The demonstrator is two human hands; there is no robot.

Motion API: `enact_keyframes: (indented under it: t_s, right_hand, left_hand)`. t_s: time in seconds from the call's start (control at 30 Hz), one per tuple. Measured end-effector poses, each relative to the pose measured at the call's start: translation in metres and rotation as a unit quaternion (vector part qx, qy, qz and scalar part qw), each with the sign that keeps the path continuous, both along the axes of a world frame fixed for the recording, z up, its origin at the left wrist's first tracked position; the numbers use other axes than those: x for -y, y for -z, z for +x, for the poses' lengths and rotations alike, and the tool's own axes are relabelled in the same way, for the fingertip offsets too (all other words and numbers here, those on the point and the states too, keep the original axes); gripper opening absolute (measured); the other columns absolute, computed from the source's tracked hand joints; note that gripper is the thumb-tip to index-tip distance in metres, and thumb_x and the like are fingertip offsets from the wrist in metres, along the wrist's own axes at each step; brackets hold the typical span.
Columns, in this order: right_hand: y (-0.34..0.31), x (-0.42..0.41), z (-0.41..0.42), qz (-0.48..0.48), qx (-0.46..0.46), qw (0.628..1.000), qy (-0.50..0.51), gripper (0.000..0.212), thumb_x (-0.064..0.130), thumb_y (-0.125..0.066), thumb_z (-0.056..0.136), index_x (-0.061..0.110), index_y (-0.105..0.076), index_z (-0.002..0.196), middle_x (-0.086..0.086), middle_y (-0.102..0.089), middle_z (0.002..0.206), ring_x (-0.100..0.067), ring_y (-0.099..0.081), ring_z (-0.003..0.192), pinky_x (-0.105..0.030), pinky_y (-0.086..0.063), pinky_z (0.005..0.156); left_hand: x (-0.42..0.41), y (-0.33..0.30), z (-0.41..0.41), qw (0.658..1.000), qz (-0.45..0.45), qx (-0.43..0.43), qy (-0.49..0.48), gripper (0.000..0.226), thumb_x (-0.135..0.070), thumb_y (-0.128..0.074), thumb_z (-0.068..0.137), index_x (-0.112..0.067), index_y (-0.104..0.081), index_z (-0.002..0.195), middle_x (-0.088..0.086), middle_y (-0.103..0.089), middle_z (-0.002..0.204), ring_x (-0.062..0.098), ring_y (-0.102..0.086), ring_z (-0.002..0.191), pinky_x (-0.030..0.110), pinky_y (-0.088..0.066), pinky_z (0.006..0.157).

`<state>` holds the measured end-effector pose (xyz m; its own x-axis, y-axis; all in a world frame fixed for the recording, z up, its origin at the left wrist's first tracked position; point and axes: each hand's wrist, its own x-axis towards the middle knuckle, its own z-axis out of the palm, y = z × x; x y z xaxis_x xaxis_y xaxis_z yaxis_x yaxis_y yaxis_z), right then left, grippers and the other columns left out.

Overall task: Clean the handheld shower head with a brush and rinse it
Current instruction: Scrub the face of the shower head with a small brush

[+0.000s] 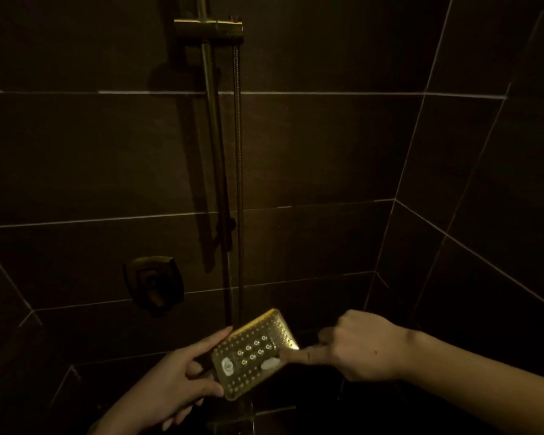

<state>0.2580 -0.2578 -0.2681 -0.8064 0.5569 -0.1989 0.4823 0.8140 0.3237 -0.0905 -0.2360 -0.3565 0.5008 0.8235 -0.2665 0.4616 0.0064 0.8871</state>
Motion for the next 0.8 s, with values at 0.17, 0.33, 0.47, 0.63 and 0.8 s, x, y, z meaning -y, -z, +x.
enact_keyframes:
  t_s: [0.17,0.33,0.47,0.63,0.8]
  right_hand:
    - [-0.008,-0.011,-0.01,-0.002,-0.078,0.996,0.047,0.074,0.03,-0.04,0.103,0.046,0.014,0.151,-0.008,-0.057,0.098,-0.013,-0.039,0.054,-0.03,-0.031,0.048]
    - [0.007,0.005,-0.002,-0.064,-0.015,0.998,0.009,0.075,0.021,-0.05,0.098,0.036,-0.004,0.155,-0.007,-0.054,0.078,-0.007,-0.018,0.044,-0.024,-0.011,0.042]
    - [0.01,-0.005,0.008,-0.031,-0.043,0.997,0.054,0.073,0.023,-0.041,0.101,0.041,0.008,0.153,-0.006,-0.054,0.088,-0.014,-0.032,0.049,-0.031,-0.03,0.046]
    - [-0.015,-0.015,0.018,0.016,-0.14,0.98,0.137,0.083,0.023,-0.041,0.099,0.05,0.02,0.148,0.011,-0.043,0.076,-0.006,-0.035,0.044,-0.022,-0.029,0.041]
    - [-0.028,-0.014,0.025,0.035,-0.224,0.954,0.194,0.081,0.021,-0.037,0.098,0.055,0.018,0.147,0.013,-0.04,0.071,-0.008,-0.042,0.047,-0.024,-0.041,0.041]
  left_hand:
    - [0.0,0.002,0.013,1.0,-0.007,0.006,0.013,0.093,-0.044,-0.089,0.066,-0.086,-0.033,0.127,0.011,-0.079,0.082,0.014,-0.065,0.055,0.023,-0.049,0.045]
    - [-0.007,0.001,0.003,1.0,-0.006,0.016,-0.025,0.094,-0.038,-0.089,0.072,-0.084,-0.032,0.131,0.023,-0.076,0.089,0.028,-0.065,0.063,0.032,-0.049,0.051]
    - [-0.006,-0.01,0.0,1.0,-0.003,0.025,-0.018,0.093,-0.038,-0.089,0.073,-0.085,-0.032,0.13,0.018,-0.077,0.085,0.022,-0.062,0.054,0.027,-0.048,0.042]
    - [-0.002,-0.024,0.003,1.0,0.02,0.018,-0.003,0.092,-0.02,-0.083,0.085,-0.085,-0.034,0.128,0.012,-0.075,0.079,0.017,-0.059,0.048,0.024,-0.045,0.037]
    - [-0.003,-0.033,-0.001,1.0,0.025,0.01,0.004,0.091,-0.032,-0.085,0.079,-0.083,-0.032,0.133,0.009,-0.075,0.079,0.018,-0.06,0.05,0.023,-0.044,0.037]
